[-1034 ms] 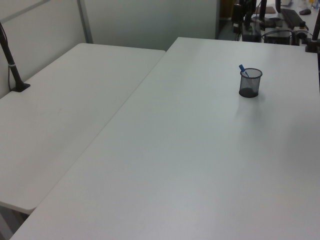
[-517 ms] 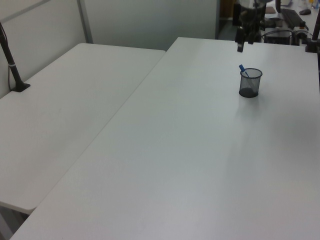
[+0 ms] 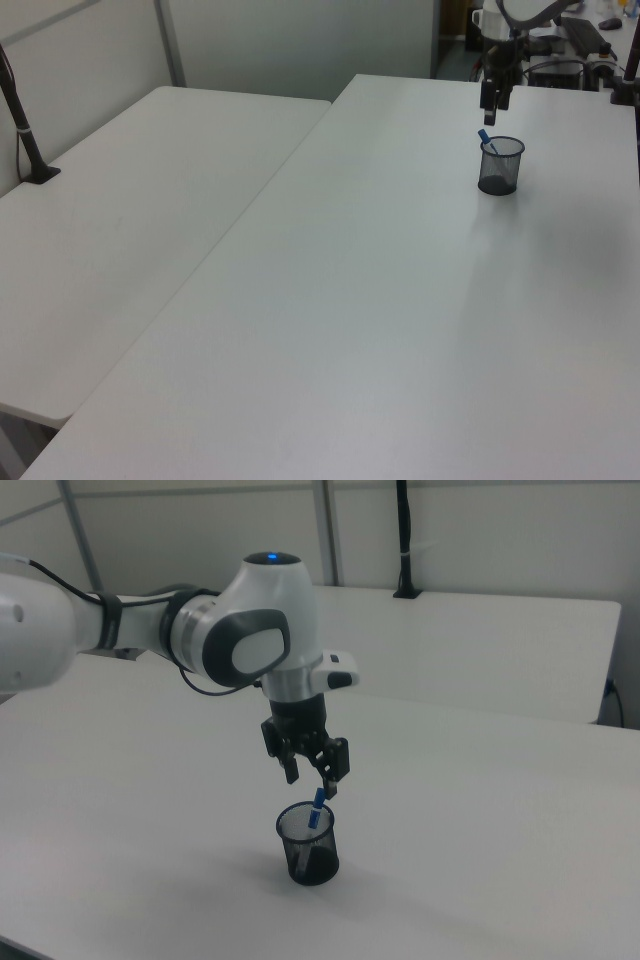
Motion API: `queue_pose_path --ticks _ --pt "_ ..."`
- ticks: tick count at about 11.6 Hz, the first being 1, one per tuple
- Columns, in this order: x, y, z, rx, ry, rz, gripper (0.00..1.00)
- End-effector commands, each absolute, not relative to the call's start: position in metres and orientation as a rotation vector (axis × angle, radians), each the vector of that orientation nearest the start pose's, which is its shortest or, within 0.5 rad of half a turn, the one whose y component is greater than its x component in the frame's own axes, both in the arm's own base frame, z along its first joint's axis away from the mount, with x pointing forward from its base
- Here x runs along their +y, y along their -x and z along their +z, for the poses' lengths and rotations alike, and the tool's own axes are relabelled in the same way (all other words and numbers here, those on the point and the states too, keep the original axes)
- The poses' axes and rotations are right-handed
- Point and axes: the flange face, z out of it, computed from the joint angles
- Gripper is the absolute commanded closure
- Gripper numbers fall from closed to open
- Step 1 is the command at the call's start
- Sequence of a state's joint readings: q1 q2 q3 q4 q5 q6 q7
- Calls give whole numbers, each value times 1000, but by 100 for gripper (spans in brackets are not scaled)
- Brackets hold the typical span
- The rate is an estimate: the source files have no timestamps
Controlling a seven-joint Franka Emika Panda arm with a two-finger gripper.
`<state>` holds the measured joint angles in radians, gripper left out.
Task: Remove the marker
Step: 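Move the gripper over the mesh cup and lower onto the blue marker, then close the gripper on the blue marker inside the cup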
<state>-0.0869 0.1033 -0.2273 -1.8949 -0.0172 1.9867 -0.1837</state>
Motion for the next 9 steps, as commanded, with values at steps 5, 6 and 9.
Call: queue_pose_path --ticks 5,6,9 --pt "-176 -582 410 74 3212 -15 64" --pt "-176 -581 411 48 3210 -12 73" --pt "-176 -581 419 43 3204 16 91"
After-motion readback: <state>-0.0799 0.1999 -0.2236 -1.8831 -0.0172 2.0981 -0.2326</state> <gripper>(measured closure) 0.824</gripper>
